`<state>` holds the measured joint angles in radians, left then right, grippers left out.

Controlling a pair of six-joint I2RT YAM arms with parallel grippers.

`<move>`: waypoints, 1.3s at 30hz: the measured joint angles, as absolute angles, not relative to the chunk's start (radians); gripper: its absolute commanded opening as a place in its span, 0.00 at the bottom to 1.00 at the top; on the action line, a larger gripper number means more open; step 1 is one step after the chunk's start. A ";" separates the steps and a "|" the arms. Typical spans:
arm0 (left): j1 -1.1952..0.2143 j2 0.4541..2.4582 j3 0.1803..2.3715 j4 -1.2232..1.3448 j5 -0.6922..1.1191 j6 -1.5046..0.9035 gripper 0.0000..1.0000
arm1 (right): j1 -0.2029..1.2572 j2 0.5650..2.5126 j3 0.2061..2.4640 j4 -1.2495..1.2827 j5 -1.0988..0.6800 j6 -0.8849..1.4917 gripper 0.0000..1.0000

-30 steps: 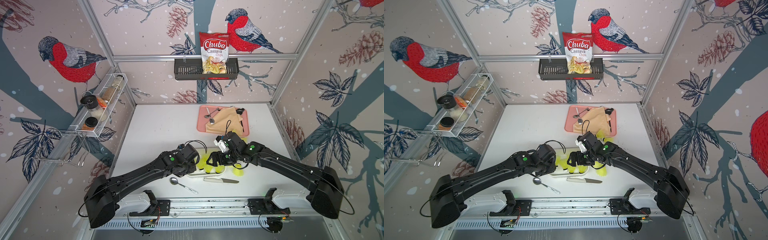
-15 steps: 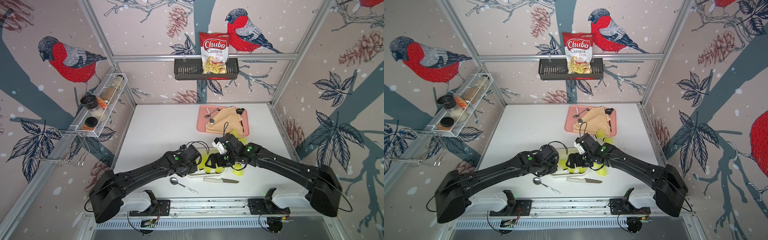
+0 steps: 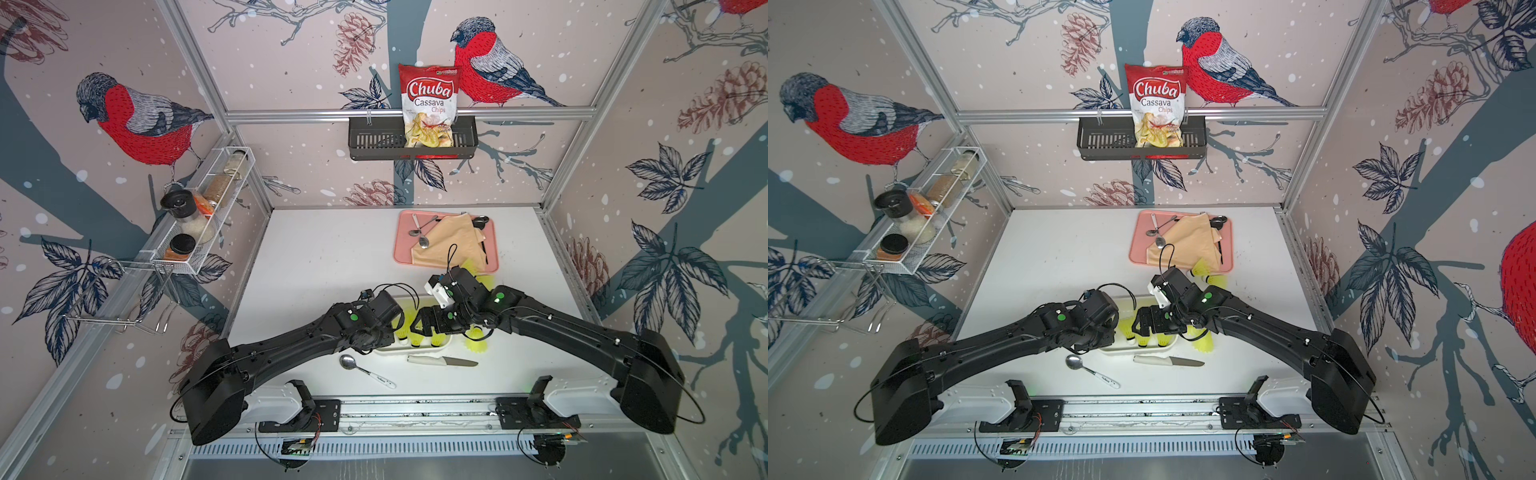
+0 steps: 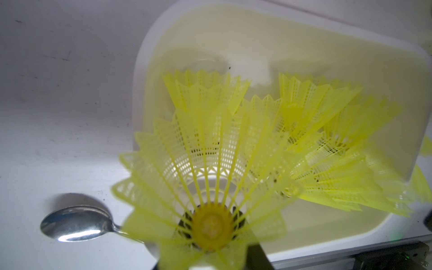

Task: Put the shuttlecocks into the storage box
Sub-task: Place the shuttlecock in the storage box.

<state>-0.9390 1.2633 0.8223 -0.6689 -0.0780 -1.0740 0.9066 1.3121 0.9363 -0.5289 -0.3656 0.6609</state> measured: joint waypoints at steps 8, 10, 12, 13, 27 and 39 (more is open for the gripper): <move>-0.939 1.247 0.822 -0.678 -0.078 -1.073 0.32 | 0.907 1.283 0.920 -0.552 -0.350 0.682 0.91; -0.940 1.248 0.815 -0.678 -0.078 -1.073 0.32 | 0.907 1.283 0.915 -0.554 -0.349 0.683 0.91; -0.940 1.255 0.810 -0.677 -0.078 -1.072 0.32 | 0.907 1.284 0.914 -0.554 -0.349 0.683 0.91; -0.940 1.263 0.809 -0.677 -0.078 -1.069 0.32 | 0.907 1.285 0.914 -0.554 -0.349 0.684 0.91; -0.944 1.271 0.812 -0.673 -0.078 -1.065 0.40 | 0.909 1.287 0.910 -0.551 -0.349 0.705 0.92; -0.945 1.229 0.887 -0.729 -0.082 -1.067 0.40 | 0.919 1.225 0.916 -0.590 -0.296 0.714 0.81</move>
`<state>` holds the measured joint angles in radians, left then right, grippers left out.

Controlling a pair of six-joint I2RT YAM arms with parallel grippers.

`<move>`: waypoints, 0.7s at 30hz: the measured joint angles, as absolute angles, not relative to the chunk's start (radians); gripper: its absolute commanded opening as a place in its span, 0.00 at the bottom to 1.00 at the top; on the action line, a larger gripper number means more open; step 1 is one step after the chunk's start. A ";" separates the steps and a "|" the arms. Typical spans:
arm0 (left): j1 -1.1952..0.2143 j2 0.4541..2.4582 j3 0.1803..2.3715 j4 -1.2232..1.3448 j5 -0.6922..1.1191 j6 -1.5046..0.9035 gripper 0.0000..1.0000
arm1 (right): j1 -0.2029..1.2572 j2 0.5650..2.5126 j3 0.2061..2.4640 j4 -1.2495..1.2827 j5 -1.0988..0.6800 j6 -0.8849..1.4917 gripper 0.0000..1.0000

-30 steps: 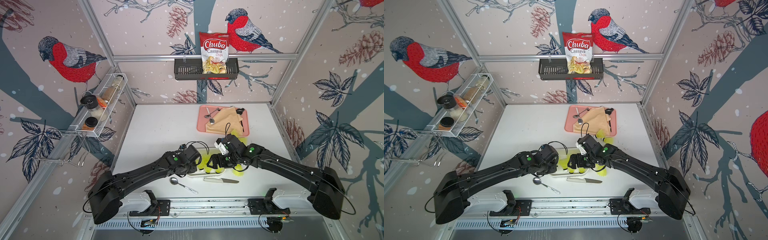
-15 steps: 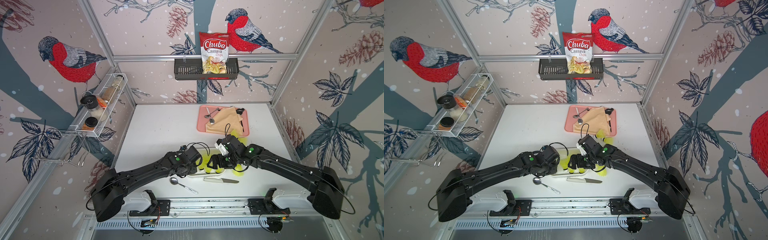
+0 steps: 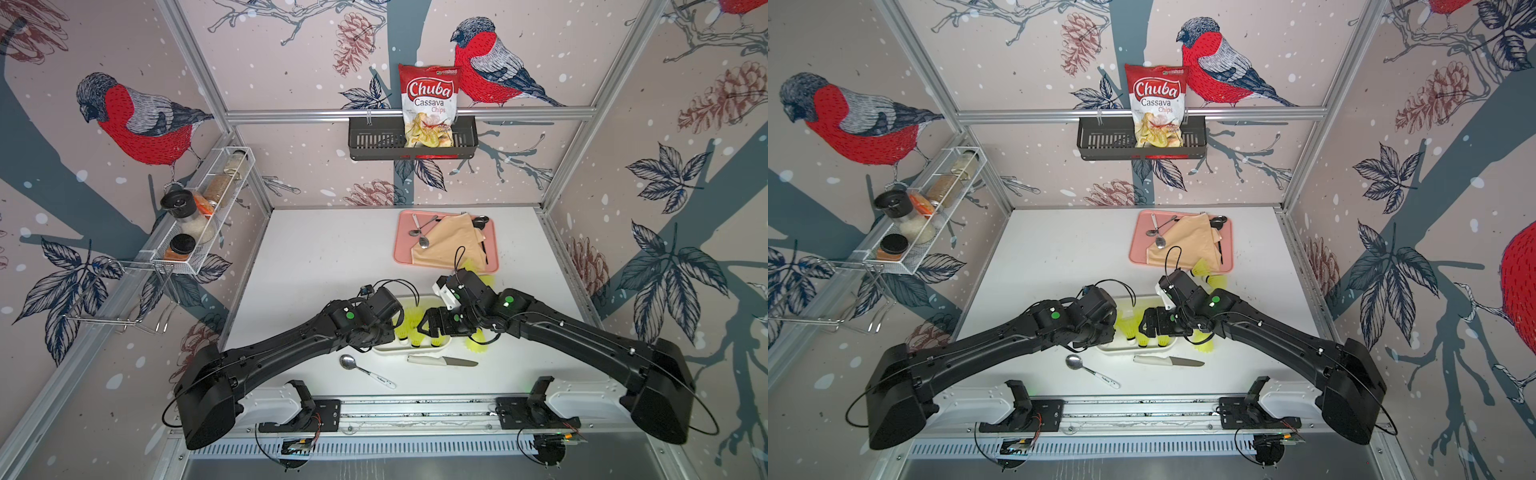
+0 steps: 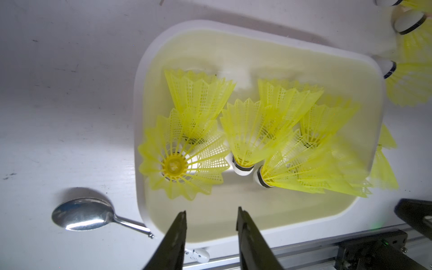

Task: Put the shuttlecocks into the storage box
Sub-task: Place the shuttlecock in the storage box, then move the storage box to the center of the board.

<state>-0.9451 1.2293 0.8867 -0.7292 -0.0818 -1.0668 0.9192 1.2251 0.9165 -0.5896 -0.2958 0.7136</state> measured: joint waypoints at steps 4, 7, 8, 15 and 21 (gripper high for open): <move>-0.945 1.183 0.900 -0.754 -0.079 -1.069 0.40 | 0.975 1.171 0.909 -0.619 -0.255 0.759 0.77; -0.945 1.135 0.885 -0.765 -0.053 -1.068 0.40 | 1.045 1.130 0.882 -0.644 -0.221 0.811 0.74; -0.945 1.122 0.875 -0.767 -0.041 -1.066 0.40 | 1.067 1.121 0.874 -0.654 -0.210 0.824 0.73; -0.986 1.012 0.738 -0.769 0.097 -1.067 0.37 | 1.158 1.120 0.797 -0.669 -0.162 0.930 0.64; -1.046 0.937 0.632 -0.742 0.157 -1.124 0.37 | 1.161 1.198 0.792 -0.643 -0.149 0.949 0.58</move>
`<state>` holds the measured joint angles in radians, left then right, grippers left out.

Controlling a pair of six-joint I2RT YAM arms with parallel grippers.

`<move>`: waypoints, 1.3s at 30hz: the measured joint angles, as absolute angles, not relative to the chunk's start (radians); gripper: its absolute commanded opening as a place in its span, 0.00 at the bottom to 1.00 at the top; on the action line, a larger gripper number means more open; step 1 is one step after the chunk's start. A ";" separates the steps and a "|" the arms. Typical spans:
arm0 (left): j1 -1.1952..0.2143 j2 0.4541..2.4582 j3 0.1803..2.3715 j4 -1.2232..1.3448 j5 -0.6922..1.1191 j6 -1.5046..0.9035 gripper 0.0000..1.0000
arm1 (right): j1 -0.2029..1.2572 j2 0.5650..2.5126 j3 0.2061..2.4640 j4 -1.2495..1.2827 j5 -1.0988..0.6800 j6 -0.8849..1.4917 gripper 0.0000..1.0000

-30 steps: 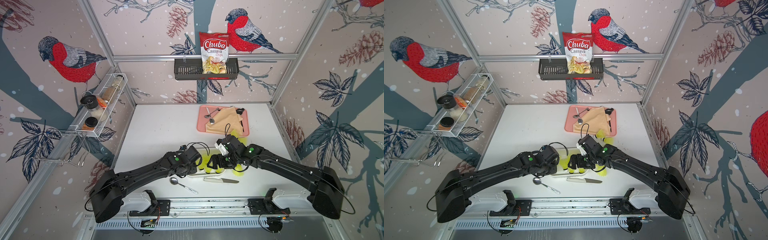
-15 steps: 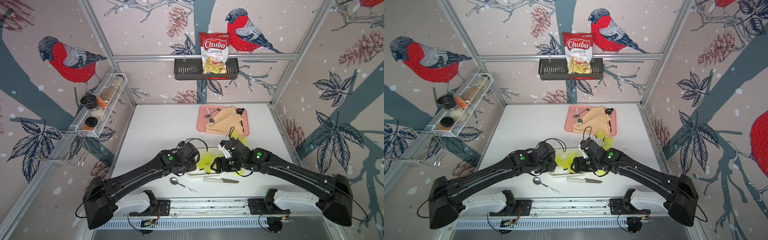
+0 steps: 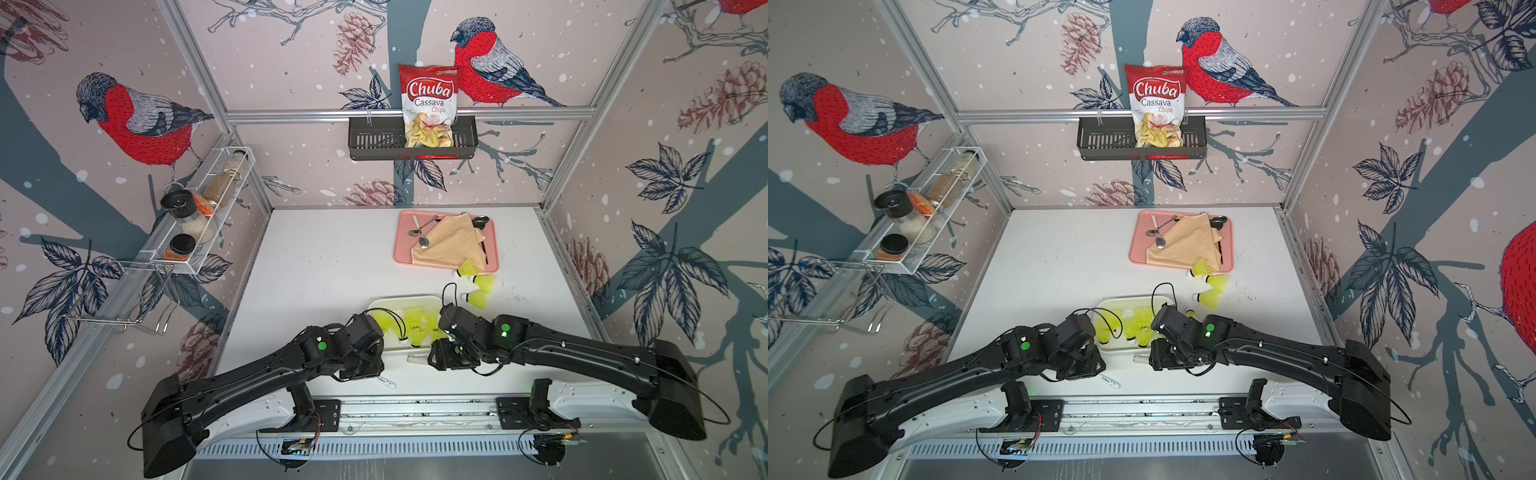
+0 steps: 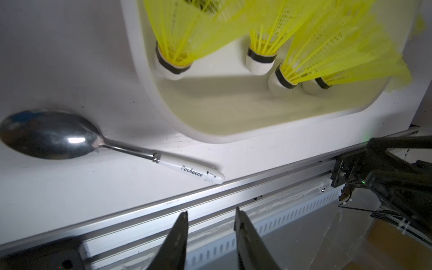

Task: Put the shuttlecocks into the storage box
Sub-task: Move the storage box to the center of the board.

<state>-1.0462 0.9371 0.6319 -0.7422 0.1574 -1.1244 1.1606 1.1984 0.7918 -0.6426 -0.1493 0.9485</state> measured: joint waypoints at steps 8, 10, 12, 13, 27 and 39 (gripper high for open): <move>-1.063 0.904 0.519 -0.647 0.163 -1.214 0.36 | 1.164 1.280 0.787 -0.585 -0.150 0.949 0.56; -1.063 0.904 0.503 -0.622 0.160 -1.234 0.36 | 1.163 1.290 0.787 -0.577 -0.150 0.949 0.56; -1.064 0.907 0.496 -0.601 0.155 -1.256 0.36 | 1.159 1.300 0.787 -0.569 -0.150 0.949 0.55; -1.064 0.910 0.496 -0.592 0.153 -1.256 0.36 | 1.157 1.303 0.788 -0.567 -0.150 0.949 0.55; -1.031 0.936 0.492 -0.544 0.063 -1.285 0.36 | 1.110 1.323 0.797 -0.554 -0.157 0.944 0.51; -0.948 0.994 0.498 -0.504 0.074 -1.235 0.36 | 1.054 1.365 0.813 -0.554 -0.172 0.917 0.50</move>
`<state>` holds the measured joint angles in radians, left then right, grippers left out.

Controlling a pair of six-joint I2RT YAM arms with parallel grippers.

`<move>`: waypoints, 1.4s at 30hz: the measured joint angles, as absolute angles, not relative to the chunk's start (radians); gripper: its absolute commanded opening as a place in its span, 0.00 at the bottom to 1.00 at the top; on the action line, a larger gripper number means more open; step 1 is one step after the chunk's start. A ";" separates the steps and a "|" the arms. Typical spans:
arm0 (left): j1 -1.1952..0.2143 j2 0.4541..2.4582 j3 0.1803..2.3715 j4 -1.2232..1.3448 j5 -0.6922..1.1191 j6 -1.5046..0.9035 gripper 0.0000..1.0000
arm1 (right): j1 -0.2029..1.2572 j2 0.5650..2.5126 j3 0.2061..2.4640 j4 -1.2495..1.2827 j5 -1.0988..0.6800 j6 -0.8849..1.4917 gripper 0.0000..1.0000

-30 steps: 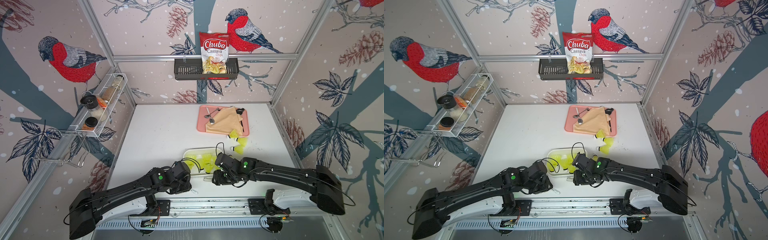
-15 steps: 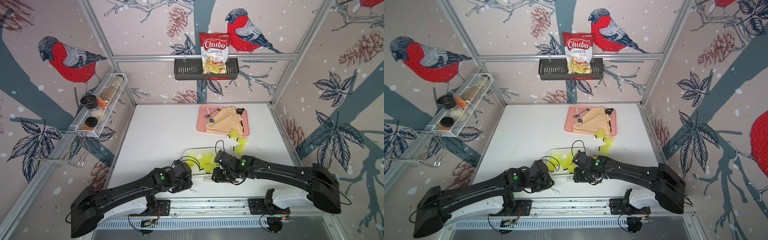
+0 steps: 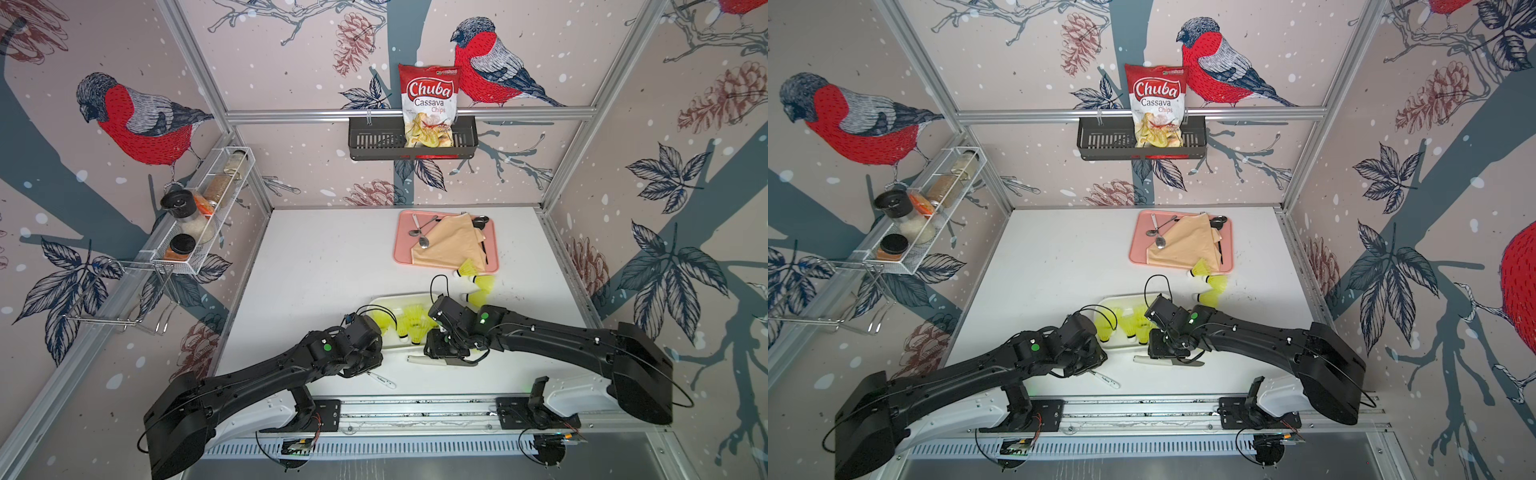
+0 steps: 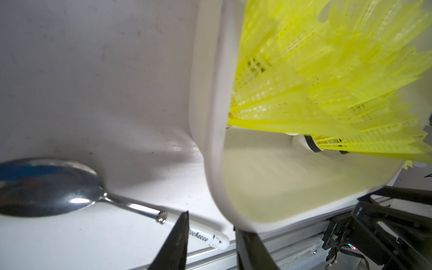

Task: Put the shuttlecocks into the storage box
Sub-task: Move the storage box to the center of the board.

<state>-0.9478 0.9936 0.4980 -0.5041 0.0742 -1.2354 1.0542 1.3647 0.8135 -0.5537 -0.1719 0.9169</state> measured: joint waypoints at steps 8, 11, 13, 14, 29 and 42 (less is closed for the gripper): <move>-0.878 1.063 0.524 -0.477 0.078 -1.182 0.36 | 1.002 1.407 0.850 -0.551 -0.187 0.886 0.50; -0.844 1.091 0.543 -0.472 0.083 -1.151 0.36 | 0.981 1.426 0.867 -0.551 -0.192 0.863 0.50; -0.823 1.114 0.559 -0.464 0.088 -1.132 0.36 | 0.964 1.438 0.876 -0.551 -0.195 0.857 0.50; -0.812 1.125 0.567 -0.457 0.099 -1.121 0.36 | 0.954 1.446 0.881 -0.550 -0.197 0.849 0.49; -0.687 1.313 0.694 -0.430 0.133 -0.959 0.36 | 0.840 1.583 0.991 -0.550 -0.221 0.758 0.49; -0.646 1.369 0.732 -0.420 0.152 -0.903 0.37 | 0.816 1.635 1.037 -0.547 -0.221 0.733 0.51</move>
